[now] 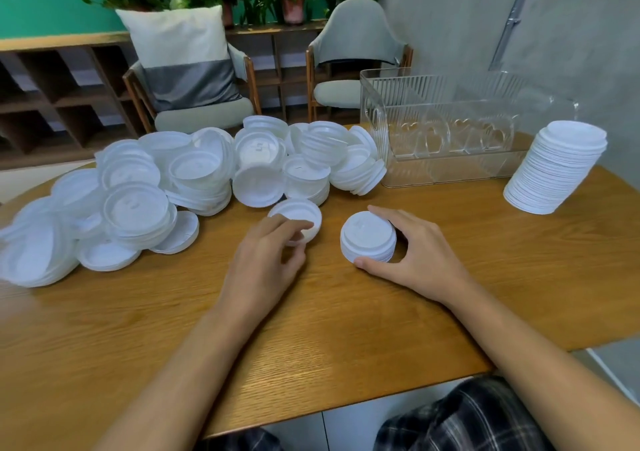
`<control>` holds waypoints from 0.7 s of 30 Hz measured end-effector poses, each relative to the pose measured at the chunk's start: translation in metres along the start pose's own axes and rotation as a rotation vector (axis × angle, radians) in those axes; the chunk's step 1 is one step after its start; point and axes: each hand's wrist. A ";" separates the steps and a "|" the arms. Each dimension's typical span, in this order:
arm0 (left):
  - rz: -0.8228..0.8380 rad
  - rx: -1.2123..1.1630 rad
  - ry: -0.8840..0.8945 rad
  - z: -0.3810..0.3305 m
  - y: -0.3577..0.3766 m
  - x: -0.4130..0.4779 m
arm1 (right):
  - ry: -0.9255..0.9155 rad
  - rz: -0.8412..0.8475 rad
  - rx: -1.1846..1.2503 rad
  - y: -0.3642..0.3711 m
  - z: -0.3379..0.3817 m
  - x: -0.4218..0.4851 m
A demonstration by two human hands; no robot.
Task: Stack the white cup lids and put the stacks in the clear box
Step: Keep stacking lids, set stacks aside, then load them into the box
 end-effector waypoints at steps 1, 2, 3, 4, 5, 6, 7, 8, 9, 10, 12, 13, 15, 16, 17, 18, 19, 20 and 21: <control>0.018 -0.037 -0.005 -0.003 0.000 -0.001 | 0.001 0.003 0.001 0.000 0.000 0.000; 0.037 -0.072 -0.020 -0.005 0.000 -0.001 | 0.003 0.005 0.003 0.000 0.000 0.000; 0.054 -0.104 -0.044 -0.007 -0.001 -0.001 | 0.005 0.007 0.004 -0.001 0.001 0.000; 0.066 -0.138 -0.071 -0.008 -0.002 0.000 | 0.006 0.007 0.006 -0.001 0.002 0.000; 0.074 -0.173 -0.093 -0.009 -0.003 0.002 | 0.005 0.006 0.007 -0.001 0.002 0.000; 0.077 -0.207 -0.108 -0.008 -0.003 0.004 | 0.001 0.006 0.006 -0.001 0.002 0.000; 0.081 -0.238 -0.116 -0.008 -0.003 0.007 | -0.003 0.008 0.005 -0.001 0.002 0.000; 0.084 -0.256 -0.119 -0.007 -0.002 0.010 | -0.006 0.008 0.004 -0.001 0.002 0.000; 0.088 -0.258 -0.120 -0.007 -0.002 0.013 | -0.008 0.007 0.004 -0.001 0.001 0.000; 0.094 -0.246 -0.120 -0.006 -0.002 0.016 | -0.009 0.006 0.005 0.000 0.001 0.001; 0.109 -0.198 -0.111 -0.002 -0.003 0.020 | -0.011 0.006 0.008 0.000 -0.001 0.001; 0.115 -0.174 -0.101 0.000 -0.003 0.022 | -0.012 0.007 0.009 0.000 -0.002 0.001; 0.117 -0.153 -0.091 0.005 -0.002 0.022 | -0.014 0.009 0.007 0.000 -0.002 0.001; 0.115 -0.153 -0.095 0.007 -0.002 0.022 | -0.016 0.008 0.005 0.001 -0.003 0.002; 0.116 -0.153 -0.101 0.009 -0.002 0.022 | -0.016 0.009 0.004 0.001 -0.004 0.002; 0.122 -0.149 -0.104 0.011 -0.002 0.021 | -0.016 0.010 0.002 0.001 -0.005 0.002; 0.130 -0.141 -0.100 0.011 -0.002 0.021 | -0.017 0.010 -0.001 0.002 -0.006 0.002; 0.136 -0.131 -0.093 0.012 -0.001 0.020 | -0.018 0.010 -0.003 0.002 -0.006 0.003; 0.140 -0.124 -0.085 0.011 -0.001 0.020 | -0.017 0.010 -0.005 0.001 -0.005 0.003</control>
Point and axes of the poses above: each hand's wrist, its own x-axis towards the middle knuckle, its own y-axis out of the palm, z = x × y, and after that the axes turned 5 degrees about -y, right-handed
